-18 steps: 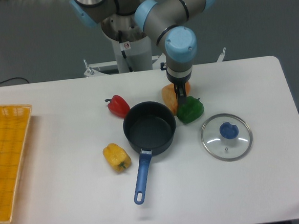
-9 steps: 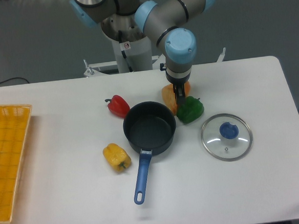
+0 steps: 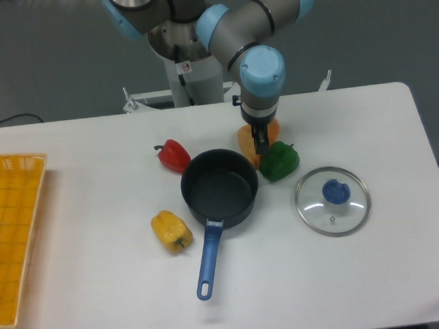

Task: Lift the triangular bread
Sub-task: 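Close the gripper around the bread beside the green pepper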

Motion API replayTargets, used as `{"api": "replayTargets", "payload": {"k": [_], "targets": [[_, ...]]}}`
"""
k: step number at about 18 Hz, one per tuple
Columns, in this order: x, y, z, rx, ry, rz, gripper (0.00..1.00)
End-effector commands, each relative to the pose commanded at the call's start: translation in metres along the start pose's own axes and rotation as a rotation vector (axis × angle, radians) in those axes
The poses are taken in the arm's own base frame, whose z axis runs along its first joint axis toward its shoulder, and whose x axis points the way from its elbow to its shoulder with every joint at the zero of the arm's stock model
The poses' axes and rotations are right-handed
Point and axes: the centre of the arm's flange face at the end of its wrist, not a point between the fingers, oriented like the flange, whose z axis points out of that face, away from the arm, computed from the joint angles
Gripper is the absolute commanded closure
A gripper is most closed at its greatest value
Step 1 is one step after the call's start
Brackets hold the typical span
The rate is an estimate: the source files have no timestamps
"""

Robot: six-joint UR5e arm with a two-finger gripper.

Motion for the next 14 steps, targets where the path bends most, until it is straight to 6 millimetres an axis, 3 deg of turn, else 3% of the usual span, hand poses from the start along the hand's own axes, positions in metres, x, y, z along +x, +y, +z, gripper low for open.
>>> {"api": "replayTargets", "payload": {"k": [8, 14], "targets": [[-0.002, 0.014, 0.012, 0.007, -0.008, 0.043, 0.00], [-0.001, 0.024, 0.010, 0.005, -0.017, 0.042, 0.00]]}}
